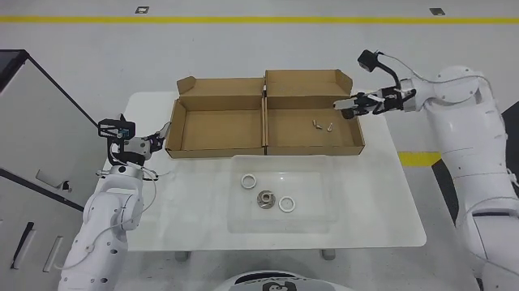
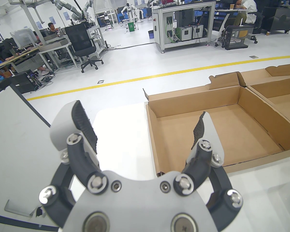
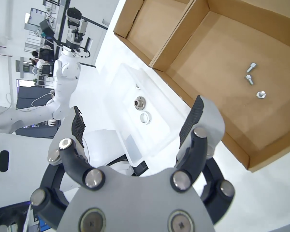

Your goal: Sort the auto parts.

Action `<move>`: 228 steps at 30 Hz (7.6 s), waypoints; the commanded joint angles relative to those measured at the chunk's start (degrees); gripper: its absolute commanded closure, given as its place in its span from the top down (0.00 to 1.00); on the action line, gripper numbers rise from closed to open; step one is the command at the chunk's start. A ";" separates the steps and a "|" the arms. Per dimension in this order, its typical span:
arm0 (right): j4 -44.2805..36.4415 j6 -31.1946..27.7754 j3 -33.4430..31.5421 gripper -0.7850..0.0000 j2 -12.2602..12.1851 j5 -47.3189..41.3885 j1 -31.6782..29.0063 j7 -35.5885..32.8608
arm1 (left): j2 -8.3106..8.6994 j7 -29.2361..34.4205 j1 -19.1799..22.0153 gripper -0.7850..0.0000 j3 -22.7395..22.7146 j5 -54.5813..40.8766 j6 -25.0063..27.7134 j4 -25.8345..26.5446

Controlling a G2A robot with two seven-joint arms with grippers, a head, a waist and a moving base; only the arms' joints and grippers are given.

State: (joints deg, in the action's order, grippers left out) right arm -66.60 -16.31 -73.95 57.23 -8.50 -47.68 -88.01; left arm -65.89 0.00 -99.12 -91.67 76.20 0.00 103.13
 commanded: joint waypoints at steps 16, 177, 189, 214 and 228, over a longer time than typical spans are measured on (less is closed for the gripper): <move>-5.88 -0.45 -2.08 1.00 -6.77 -14.12 -6.21 0.43 | 0.00 0.00 0.00 1.00 0.00 0.00 0.00 0.00; -5.88 -0.45 -2.08 1.00 -6.77 -14.12 -6.21 0.43 | -19.67 81.64 63.45 0.39 80.22 -38.24 22.64 -29.14; -5.88 -0.45 -2.08 1.00 -6.77 -14.12 -6.21 0.43 | -20.02 81.40 63.51 0.36 80.35 -38.18 22.88 -30.64; -5.88 -0.45 -2.08 1.00 -6.77 -14.12 -6.21 0.43 | -21.50 80.55 63.52 0.00 81.93 -38.78 23.72 -33.47; -5.88 -0.45 -2.08 1.00 -6.77 -14.12 -6.21 0.43 | -20.81 80.19 64.02 0.00 78.91 -38.70 23.09 -30.26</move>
State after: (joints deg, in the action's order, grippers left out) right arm -72.48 -16.76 -76.02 50.46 -22.62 -53.89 -87.57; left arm -87.04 79.90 -35.17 -12.23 37.57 23.24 71.85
